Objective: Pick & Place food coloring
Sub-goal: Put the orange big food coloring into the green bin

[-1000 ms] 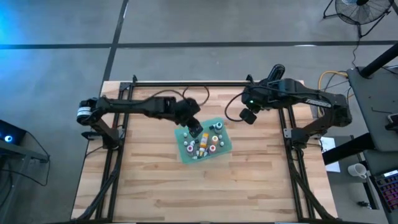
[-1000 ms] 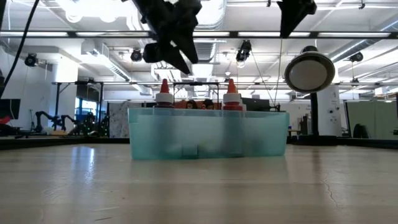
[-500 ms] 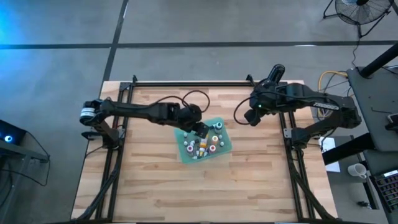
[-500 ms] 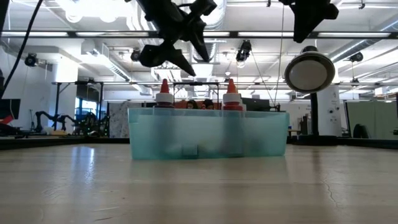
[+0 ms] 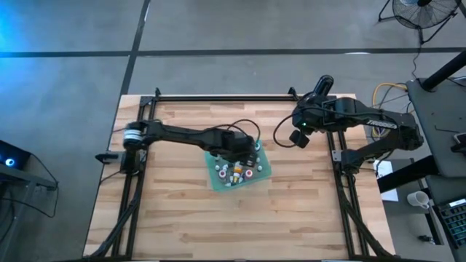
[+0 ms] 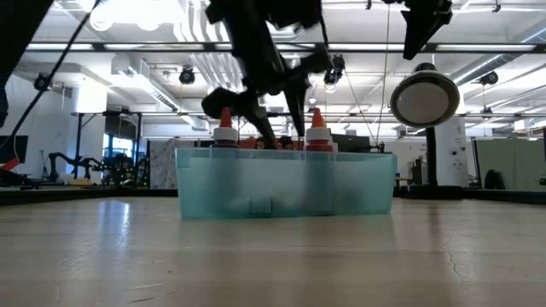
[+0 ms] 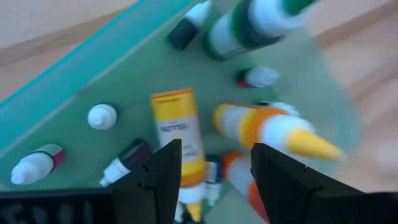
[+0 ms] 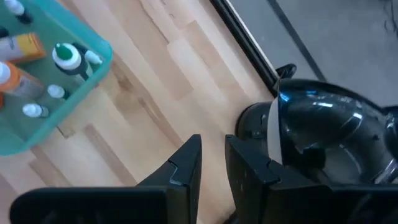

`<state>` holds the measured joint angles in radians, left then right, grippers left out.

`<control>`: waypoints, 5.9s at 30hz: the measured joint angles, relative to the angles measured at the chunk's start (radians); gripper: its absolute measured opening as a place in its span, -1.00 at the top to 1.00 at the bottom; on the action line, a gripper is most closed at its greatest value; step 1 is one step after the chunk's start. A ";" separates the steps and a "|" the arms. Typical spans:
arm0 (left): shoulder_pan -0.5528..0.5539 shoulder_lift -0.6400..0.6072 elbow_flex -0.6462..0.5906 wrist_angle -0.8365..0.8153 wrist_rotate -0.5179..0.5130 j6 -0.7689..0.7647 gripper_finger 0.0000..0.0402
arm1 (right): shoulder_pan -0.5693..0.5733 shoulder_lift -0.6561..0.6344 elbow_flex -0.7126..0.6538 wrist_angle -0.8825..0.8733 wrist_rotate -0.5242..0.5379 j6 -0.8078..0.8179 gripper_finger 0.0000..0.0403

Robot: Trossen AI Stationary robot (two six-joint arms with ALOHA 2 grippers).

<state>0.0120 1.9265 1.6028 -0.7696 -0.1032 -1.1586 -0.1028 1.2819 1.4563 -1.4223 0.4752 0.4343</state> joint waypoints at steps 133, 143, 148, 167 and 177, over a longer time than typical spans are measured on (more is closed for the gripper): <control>0.403 -0.281 -0.234 1.579 0.380 0.067 0.58 | -0.195 -0.241 -0.385 1.516 -0.581 0.463 0.48; 0.396 -0.280 -0.234 1.552 0.400 0.111 0.58 | -0.198 -0.134 -0.317 1.501 -0.589 0.480 0.07; 0.396 -0.281 -0.234 1.547 0.413 0.112 0.58 | -0.205 -0.121 -0.305 1.500 -0.586 0.459 0.03; 0.391 -0.279 -0.234 1.527 0.431 0.120 0.58 | -0.227 -0.080 -0.304 1.543 -0.523 0.456 0.07; 0.396 -0.279 -0.235 1.525 0.427 0.136 0.58 | -0.225 -0.084 -0.304 1.508 -0.533 0.456 0.11</control>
<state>0.4084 1.6470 1.3682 0.7557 0.3240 -1.0222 -0.3283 1.1981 1.1522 0.0861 -0.0575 0.8903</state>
